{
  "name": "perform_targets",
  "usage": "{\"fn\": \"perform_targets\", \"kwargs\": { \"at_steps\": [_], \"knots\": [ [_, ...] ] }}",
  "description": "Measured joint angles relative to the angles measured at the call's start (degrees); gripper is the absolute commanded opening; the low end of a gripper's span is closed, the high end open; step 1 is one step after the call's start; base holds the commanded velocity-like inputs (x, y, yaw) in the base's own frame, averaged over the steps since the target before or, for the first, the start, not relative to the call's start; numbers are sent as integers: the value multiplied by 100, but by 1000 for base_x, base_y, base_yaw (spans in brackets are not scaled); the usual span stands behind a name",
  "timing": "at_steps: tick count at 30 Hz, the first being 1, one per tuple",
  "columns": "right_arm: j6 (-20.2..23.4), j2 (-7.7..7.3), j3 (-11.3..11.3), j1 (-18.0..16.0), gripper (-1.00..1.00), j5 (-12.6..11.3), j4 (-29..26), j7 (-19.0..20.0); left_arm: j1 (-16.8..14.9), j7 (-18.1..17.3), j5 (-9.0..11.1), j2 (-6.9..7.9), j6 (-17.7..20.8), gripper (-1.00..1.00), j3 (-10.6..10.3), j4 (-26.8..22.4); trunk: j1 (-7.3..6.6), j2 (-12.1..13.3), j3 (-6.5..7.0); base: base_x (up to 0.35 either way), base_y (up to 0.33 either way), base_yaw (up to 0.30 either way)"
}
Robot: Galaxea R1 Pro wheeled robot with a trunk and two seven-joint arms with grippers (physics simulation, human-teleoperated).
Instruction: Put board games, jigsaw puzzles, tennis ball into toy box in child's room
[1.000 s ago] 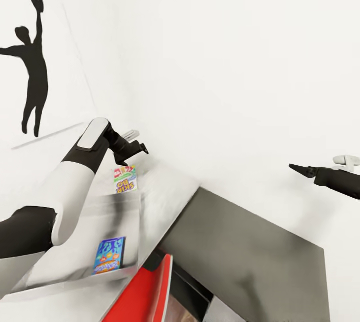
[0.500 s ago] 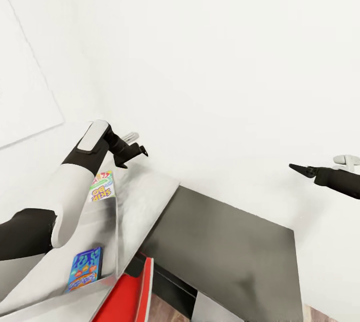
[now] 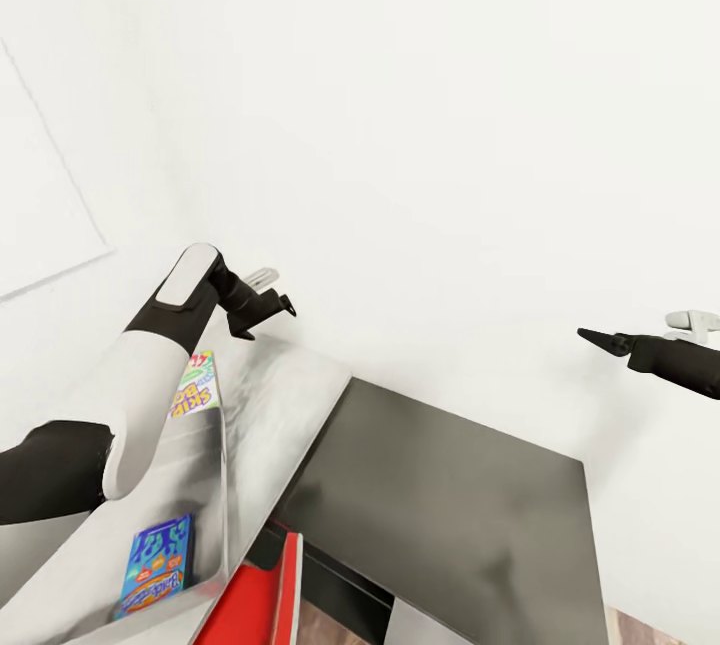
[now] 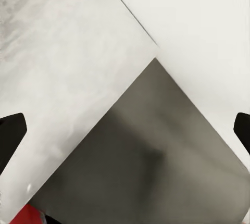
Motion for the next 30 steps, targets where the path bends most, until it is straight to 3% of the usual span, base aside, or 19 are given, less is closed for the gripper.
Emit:
{"fn": "perform_targets", "kwargs": {
  "at_steps": [10, 13, 15, 16, 18, 21, 22, 23, 24, 27, 30],
  "knots": [
    [20, -4, -14, 4, 100, -2, 0, 255, 29, 0, -9, 29, -12, 100, 11, 0, 0, 0, 0, 4, 2, -1],
    [27, -4, -22, 1, 100, -2, 0, 320, -15, -2, -48, 194, -20, 100, 0, -21, 0, 0, 0, 0, 0, 0],
    [19, 6, -13, 4, 100, -4, 0, 340, -357, -67, -93, 915, -24, 100, -3, -37, -1, -3, 1, 0, 0, 0],
    [7, 27, 10, 14, 100, 1, 0, 342, -581, -404, -139, 1259, -47, 100, -14, 64, 1, 1, 2, 0, 0, 0],
    [6, 38, 23, 16, 100, -1, 0, 343, -659, -516, -151, 1411, -70, 100, -48, 225, 1, 1, 0, 0, 0, 0],
    [4, 50, 31, 17, 100, -1, 0, 343, -460, -1070, -960, 1652, -329, 100, -75, 395, 0, 0, 0, 0, 0, 0],
    [5, 51, 31, 17, 100, -2, 0, 343, -340, -1493, -1460, 1736, -505, 100, -76, 482, 0, 0, -1, 0, 0, 0],
    [4, 50, 32, 18, 100, -1, 0, 344, -281, -1726, -1690, 1768, -627, 100, -74, 559, 1, 1, 0, 0, 0, 0],
    [7, 46, 32, 17, 100, -4, 0, 343, -200, -2244, -2180, 1798, -1066, 100, -71, 958, -1, 0, -1, 0, 0, 0],
    [11, 32, 29, 18, 100, -2, 0, 344, -111, -3080, -2834, 1812, -2042, 100, -83, 1901, 0, 1, -1, 0, 0, 0],
    [12, 31, 29, 18, 100, -1, 0, 344, -75, -3509, -3118, 1840, -2548, 100, -85, 2375, 0, 0, 0, 0, 0, 0]
  ]
}}
